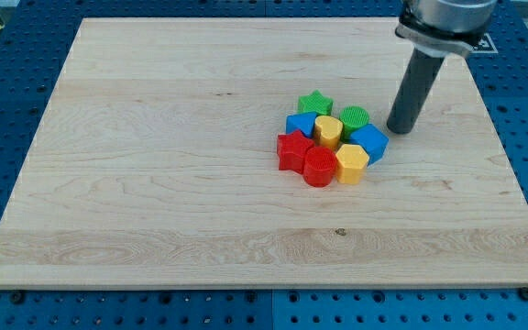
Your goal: Separate the green circle and blue cube
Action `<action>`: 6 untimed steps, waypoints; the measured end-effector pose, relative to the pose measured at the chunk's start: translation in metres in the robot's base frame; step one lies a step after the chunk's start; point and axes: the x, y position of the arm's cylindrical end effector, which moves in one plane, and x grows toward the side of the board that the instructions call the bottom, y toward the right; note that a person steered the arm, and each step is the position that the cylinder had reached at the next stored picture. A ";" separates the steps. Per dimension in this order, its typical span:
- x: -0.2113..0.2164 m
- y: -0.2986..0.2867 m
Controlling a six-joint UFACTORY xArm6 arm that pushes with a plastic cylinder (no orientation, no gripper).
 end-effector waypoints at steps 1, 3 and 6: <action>-0.008 -0.027; 0.012 -0.033; 0.034 -0.049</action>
